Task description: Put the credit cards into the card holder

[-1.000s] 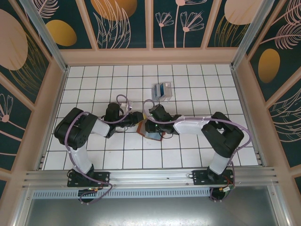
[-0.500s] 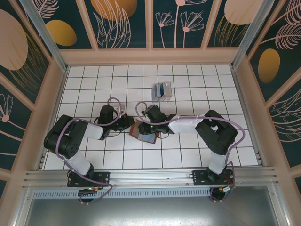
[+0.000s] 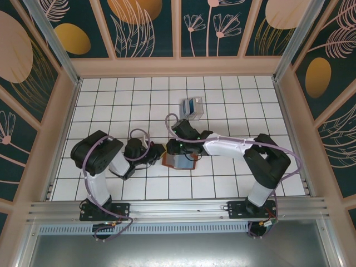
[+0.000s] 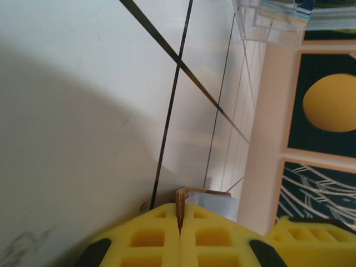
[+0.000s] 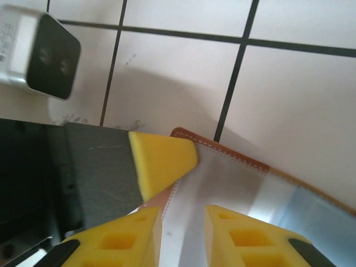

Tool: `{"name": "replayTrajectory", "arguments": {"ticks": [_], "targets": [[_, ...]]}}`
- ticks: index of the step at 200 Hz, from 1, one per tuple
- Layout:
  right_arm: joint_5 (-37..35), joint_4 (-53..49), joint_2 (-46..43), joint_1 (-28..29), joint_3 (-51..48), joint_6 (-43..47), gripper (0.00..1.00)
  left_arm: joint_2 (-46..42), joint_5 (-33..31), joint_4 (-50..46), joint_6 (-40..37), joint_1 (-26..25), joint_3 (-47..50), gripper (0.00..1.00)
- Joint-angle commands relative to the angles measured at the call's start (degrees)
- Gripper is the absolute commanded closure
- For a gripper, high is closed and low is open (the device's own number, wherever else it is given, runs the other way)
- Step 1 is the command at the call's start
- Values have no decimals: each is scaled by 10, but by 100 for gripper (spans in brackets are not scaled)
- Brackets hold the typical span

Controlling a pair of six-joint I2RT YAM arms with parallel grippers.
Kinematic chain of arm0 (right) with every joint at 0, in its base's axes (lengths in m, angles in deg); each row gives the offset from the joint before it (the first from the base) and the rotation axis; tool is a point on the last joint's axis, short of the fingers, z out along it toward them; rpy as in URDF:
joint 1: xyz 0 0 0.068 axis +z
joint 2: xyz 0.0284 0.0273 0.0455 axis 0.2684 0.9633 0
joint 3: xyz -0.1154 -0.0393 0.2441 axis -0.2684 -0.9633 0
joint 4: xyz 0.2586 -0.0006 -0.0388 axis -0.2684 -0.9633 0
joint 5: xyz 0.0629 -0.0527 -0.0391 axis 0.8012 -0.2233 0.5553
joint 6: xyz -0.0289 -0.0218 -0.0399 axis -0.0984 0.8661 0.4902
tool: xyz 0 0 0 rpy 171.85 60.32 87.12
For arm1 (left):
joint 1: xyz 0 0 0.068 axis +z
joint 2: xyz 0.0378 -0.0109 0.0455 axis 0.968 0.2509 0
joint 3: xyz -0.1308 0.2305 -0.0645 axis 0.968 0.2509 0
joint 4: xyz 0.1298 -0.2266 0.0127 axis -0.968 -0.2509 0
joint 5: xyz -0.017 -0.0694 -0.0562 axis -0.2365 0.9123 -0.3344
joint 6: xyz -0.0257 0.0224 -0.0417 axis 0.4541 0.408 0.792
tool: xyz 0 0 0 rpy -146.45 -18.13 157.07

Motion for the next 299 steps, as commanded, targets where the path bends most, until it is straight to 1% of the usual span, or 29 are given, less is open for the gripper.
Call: {"name": "replayTrajectory", "arguments": {"ticks": [1, 15, 20, 25, 45, 53, 63, 83, 97, 129, 140, 155, 170, 186, 198, 229, 238, 250, 260, 276, 287, 299], "targets": [[-35, -33, -31, 6, -5, -30, 74, 25, -51, 82, 66, -3, 10, 100], [-34, -27, -28, 6, -13, -31, 75, 27, -52, 81, 67, -5, 11, 94], [-31, -24, -25, 6, -14, -31, 75, 27, -50, 82, 68, -5, 12, 90], [-24, -18, -21, 6, -16, -29, 75, 26, -47, 84, 69, -4, 13, 84], [49, 31, 4, 7, -23, -24, 76, 17, -44, 93, 64, -4, 20, 69], [80, 45, 17, 7, -20, -18, 77, 12, -46, 88, 57, -5, 21, 65], [91, 40, 34, 8, -8, -11, 78, 6, -47, 81, 54, -4, 23, 62], [67, 19, 57, 9, 5, 1, 80, -8, -46, 83, 54, 8, 37, 61], [54, 20, 64, 9, -3, 3, 81, -24, -42, 52, 32, 27, 43, 60], [77, 53, 78, 12, -26, 0, 82, -71, -9, -19, -8, 79, 41, 59], [76, 51, 92, 14, -25, 2, 82, -102, -9, -74, -40, 87, 31, 59], [63, 40, 101, 16, -21, 2, 82, -150, -12, -194, -99, 96, -5, 59], [62, 25, 97, 16, -10, -10, 79, -198, -21, -301, -153, 102, -39, 58], [70, 27, 75, 17, -3, -18, 72, -249, -64, -405, -216, 104, -68, 55], [76, 33, 57, 17, 0, -19, 69, -275, -96, -454, -252, 106, -85, 54], [57, 19, 14, 8, 19, -6, 65, -300, -102, -503, -292, 112, -104, 53], [36, 16, -1, 3, 18, 5, 63, -300, -112, -515, -305, 112, -106, 52], [-16, 2, -22, -8, 18, 14, 62, -300, -124, -549, -328, 113, -117, 51], [-47, -9, -41, -23, 19, 21, 61, -304, -125, -579, -346, 113, -129, 50], [-71, -10, -69, -55, 20, 36, 59, -316, -126, -597, -364, 113, -131, 50], [-77, -4, -82, -80, 21, 51, 58, -324, -129, -598, -363, 113, -129, 51], [-72, -7, -83, -109, 34, 60, 58, -328, -110, -604, -372, 111, -136, 53]]}}
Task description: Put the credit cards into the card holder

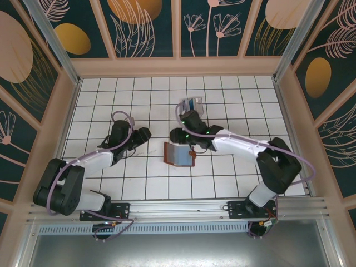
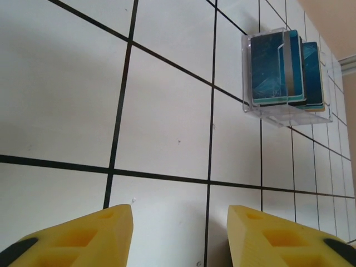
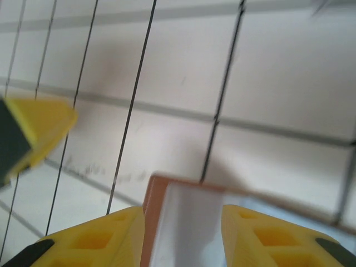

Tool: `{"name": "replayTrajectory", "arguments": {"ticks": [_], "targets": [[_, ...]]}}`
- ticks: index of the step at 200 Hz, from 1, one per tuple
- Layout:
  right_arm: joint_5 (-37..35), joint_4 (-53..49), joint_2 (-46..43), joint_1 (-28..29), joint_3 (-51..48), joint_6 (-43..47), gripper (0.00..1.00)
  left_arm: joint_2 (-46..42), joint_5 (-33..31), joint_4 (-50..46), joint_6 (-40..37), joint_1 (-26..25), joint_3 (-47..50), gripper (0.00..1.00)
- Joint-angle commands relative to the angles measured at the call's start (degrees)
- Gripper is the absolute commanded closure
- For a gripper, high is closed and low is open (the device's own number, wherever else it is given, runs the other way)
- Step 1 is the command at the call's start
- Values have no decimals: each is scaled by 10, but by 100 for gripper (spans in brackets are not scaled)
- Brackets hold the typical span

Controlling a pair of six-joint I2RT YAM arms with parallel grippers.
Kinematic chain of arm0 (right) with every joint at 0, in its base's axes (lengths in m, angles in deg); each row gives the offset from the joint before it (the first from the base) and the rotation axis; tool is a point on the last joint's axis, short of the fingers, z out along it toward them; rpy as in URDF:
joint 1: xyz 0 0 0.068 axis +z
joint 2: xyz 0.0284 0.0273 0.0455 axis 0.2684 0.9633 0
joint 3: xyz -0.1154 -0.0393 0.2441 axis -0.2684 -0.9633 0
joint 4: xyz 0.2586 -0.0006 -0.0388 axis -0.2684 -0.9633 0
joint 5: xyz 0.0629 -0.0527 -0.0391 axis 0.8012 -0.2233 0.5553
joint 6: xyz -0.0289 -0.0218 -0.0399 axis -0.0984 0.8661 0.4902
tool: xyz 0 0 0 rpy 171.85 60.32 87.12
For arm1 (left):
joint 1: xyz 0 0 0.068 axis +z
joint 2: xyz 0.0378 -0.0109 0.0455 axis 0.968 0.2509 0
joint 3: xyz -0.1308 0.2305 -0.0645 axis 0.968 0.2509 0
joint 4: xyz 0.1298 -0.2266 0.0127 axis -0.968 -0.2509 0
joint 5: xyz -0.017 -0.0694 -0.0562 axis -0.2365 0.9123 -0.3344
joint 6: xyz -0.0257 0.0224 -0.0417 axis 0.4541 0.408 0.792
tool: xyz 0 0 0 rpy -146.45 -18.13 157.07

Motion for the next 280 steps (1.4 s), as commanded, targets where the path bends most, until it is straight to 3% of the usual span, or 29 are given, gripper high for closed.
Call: {"name": "replayTrajectory", "arguments": {"ticks": [1, 44, 74, 120, 143, 197, 280], "targets": [[-39, -17, -22, -47, 28, 36, 58, -20, 8, -46, -43, 1, -22, 52], [-33, -47, 10, -80, 73, 66, 57, -23, 18, -93, -82, -59, -57, 51], [-46, -47, 8, -114, 73, 90, 54, 15, -51, -171, -111, -153, -108, 52], [-47, -53, 59, -175, 117, 172, 44, 69, -150, -255, -148, -204, -154, 50], [-66, -74, 118, -181, 175, 197, 40, 106, -144, -268, -146, -215, -166, 49], [-73, -117, 220, -188, 285, 231, 39, 101, -140, -248, -140, -216, -144, 50], [-60, -164, 294, -197, 348, 252, 45, 106, -144, -233, -158, -216, -123, 56]]}}
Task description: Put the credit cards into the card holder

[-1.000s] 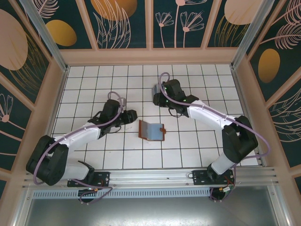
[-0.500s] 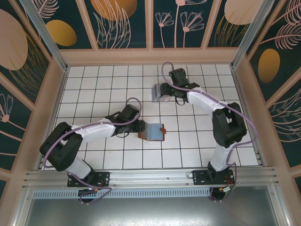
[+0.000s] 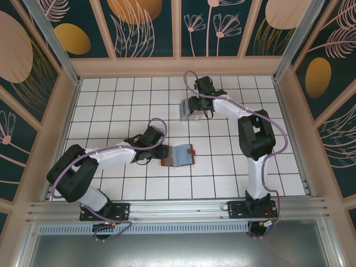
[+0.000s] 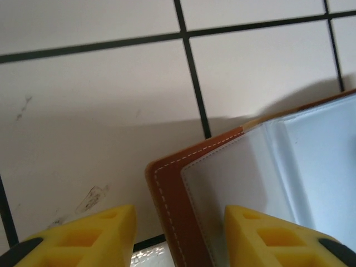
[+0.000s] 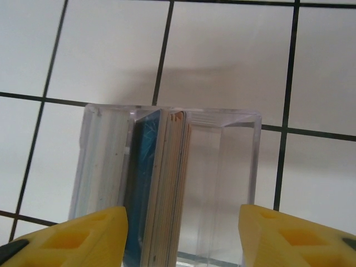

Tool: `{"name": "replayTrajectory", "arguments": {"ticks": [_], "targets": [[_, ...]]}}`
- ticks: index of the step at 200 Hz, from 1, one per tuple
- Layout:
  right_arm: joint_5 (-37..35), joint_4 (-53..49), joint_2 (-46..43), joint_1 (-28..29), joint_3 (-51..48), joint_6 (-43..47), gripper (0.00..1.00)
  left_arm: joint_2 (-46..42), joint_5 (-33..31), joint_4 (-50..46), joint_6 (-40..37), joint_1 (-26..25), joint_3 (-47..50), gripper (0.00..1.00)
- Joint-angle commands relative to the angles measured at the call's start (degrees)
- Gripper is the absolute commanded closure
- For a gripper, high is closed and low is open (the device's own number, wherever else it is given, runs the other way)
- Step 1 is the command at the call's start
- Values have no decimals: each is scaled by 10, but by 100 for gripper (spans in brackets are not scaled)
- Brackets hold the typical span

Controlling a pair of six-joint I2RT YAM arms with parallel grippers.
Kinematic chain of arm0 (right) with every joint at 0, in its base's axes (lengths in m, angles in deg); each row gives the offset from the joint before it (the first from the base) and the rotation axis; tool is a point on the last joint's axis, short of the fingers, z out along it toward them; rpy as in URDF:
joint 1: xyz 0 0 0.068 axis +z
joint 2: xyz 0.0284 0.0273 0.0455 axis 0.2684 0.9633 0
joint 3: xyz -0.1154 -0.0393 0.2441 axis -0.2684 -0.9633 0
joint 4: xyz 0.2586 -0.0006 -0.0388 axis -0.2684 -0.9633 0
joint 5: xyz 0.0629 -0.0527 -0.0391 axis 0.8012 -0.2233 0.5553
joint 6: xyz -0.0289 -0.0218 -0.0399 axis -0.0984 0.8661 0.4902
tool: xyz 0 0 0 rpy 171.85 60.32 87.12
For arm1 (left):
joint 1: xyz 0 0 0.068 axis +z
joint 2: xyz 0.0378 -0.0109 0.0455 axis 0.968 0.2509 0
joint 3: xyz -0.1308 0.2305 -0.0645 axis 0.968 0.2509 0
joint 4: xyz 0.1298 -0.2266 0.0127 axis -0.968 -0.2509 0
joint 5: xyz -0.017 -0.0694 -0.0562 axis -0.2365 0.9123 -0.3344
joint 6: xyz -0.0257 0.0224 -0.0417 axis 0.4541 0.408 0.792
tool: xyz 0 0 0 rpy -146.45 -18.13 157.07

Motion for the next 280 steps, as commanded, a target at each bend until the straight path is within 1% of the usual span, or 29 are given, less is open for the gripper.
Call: {"name": "replayTrajectory", "arguments": {"ticks": [1, 15, 43, 79, 96, 108, 122, 150, 176, 192, 204, 239, 257, 280], "targets": [[1, -32, 17, -4, 23, 15, 45, 1, -7, -2, -14, -1, 1, 56], [0, -38, 25, -4, 30, 22, 45, -2, -7, 5, -13, -1, 5, 59], [-30, -54, 36, -2, 45, 29, 46, 5, -3, 10, -17, -1, 6, 61], [-46, -61, 46, 3, 46, 31, 54, 9, 0, 17, -20, -1, 10, 61], [-65, -66, 49, 9, 48, 34, 54, 8, -7, 0, -22, -1, 5, 61], [-74, -70, 53, 12, 53, 37, 54, 2, -11, 5, -23, -1, 11, 61], [-85, -77, 58, 15, 59, 39, 55, -1, -8, 7, -25, -1, 16, 61], [-115, -85, 66, 23, 68, 38, 55, -4, 7, -21, -15, -1, -9, 59], [-159, -96, 76, 36, 75, 37, 55, -20, 20, -18, -5, 1, -7, 55], [-185, -99, 79, 41, 77, 40, 55, -27, 26, -25, 7, 0, 0, 55], [-200, -102, 79, 42, 79, 38, 56, -28, 33, -12, 11, 1, 16, 54], [-227, -98, 66, 42, 72, 37, 66, -8, 0, -20, 7, 0, 24, 55], [-235, -99, 64, 42, 75, 38, 68, -5, -8, -10, -1, 0, 31, 55], [-235, -95, 57, 42, 67, 37, 68, -6, -23, -21, -10, 0, 24, 55]]}}
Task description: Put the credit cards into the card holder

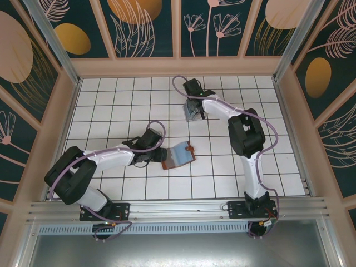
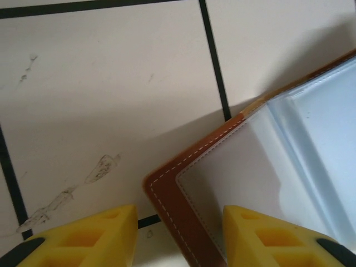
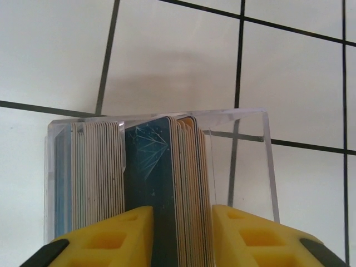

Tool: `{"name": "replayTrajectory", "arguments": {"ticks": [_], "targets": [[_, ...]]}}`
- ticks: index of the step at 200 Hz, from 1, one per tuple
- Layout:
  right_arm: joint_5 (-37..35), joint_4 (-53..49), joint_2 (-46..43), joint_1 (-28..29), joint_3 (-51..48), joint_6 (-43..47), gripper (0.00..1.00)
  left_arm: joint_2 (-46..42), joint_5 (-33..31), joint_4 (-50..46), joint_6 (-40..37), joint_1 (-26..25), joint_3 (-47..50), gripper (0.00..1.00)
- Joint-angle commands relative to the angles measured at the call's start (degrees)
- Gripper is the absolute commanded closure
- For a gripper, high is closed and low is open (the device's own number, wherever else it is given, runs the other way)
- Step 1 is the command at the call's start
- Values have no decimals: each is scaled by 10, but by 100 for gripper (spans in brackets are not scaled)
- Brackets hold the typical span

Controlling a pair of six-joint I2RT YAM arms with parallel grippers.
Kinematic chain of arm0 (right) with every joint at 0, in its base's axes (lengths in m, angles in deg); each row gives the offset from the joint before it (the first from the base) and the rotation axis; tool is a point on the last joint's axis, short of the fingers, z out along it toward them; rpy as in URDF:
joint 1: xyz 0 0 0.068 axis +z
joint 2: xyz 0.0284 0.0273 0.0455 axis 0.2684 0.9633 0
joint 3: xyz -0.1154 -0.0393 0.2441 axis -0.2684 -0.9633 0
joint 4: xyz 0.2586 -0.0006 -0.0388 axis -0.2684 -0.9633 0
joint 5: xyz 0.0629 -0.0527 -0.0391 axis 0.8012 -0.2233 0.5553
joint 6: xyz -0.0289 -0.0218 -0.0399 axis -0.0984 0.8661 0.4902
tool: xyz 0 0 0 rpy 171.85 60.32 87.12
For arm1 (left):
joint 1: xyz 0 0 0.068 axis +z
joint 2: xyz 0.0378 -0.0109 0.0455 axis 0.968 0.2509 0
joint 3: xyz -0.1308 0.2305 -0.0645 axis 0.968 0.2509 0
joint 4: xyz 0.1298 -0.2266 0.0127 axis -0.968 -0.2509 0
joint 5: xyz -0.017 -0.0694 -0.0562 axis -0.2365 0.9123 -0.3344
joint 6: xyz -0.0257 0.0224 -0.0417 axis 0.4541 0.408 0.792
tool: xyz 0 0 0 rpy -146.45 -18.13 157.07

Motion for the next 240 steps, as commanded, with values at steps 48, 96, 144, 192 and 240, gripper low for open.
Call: {"name": "replayTrajectory", "arguments": {"ticks": [48, 96, 144, 192, 240], "targets": [[-42, -14, -18, -6, -26, 3, 68, 9, -27, -10, -19, 0, 1, 55], [-59, 2, -33, -7, -46, 3, 68, 9, -25, -3, -15, 0, 3, 56], [-78, 8, -43, -8, -56, 3, 68, 12, -29, -2, -18, 1, 2, 56], [-59, 12, -49, -16, -62, 3, 78, 14, -25, 4, -18, 1, 3, 57], [-63, 11, -56, -17, -65, 6, 78, 17, -24, 8, -20, 0, 2, 56]]}}
